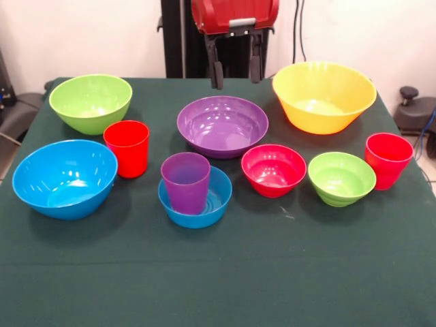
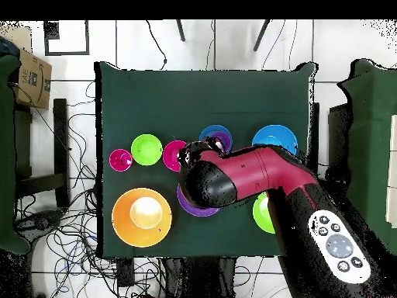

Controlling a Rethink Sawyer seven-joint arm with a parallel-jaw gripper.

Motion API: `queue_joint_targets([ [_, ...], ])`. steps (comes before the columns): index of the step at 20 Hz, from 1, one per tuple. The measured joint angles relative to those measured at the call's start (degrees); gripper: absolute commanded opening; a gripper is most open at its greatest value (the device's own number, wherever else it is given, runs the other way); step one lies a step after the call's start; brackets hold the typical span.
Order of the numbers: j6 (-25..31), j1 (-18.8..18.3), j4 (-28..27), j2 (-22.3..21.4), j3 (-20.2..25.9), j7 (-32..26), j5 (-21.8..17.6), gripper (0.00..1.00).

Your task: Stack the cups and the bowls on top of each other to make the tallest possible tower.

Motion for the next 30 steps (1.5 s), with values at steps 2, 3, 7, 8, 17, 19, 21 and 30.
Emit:
queue_joint_targets([
  [2,0.13,-0.76,0.34,-0.02,0.83,0.0,1.22,1.0],
  [3,0.48,-2.19,0.98,-0.09,2.17,0.0,3.13,1.0],
  [7,2.5,-13.47,6.43,-2.04,11.32,0.0,13.71,1.0],
  [8,3.32,-16.31,7.75,-2.76,13.47,-0.01,15.69,1.0],
  [17,11.86,-43.38,18.75,-9.36,38.7,-0.01,26.73,1.0],
  [19,13.25,-47.08,20.26,-9.6,44.04,-0.01,27.5,1.0],
  [21,14.63,-49.89,21.6,-9.37,49.26,-0.01,27.9,1.0],
  [30,16.72,-55.83,27.28,-9.32,68.47,-0.01,26.13,1.0],
])
